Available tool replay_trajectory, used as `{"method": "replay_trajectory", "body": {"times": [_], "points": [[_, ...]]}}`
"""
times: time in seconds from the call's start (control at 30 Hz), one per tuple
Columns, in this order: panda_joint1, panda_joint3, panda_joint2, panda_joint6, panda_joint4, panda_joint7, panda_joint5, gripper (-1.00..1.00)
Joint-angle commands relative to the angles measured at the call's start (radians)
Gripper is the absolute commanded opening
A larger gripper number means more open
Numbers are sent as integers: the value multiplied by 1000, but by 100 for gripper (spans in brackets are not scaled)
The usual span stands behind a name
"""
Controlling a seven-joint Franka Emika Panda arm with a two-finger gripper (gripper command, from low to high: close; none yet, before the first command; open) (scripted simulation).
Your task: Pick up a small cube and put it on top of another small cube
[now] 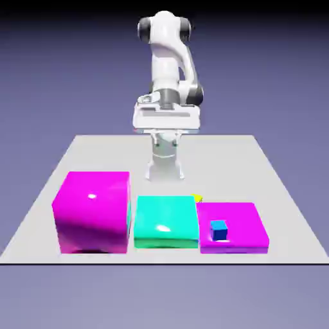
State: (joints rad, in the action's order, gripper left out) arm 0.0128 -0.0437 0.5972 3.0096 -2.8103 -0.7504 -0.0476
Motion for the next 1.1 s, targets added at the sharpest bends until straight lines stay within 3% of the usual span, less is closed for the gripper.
{"method": "replay_trajectory", "body": {"times": [0.0, 1.07], "points": [[1, -36, 23, -23, 0, -8, -39, 0], [23, -1196, 744, -750, -7, -257, -1301, 0]]}}
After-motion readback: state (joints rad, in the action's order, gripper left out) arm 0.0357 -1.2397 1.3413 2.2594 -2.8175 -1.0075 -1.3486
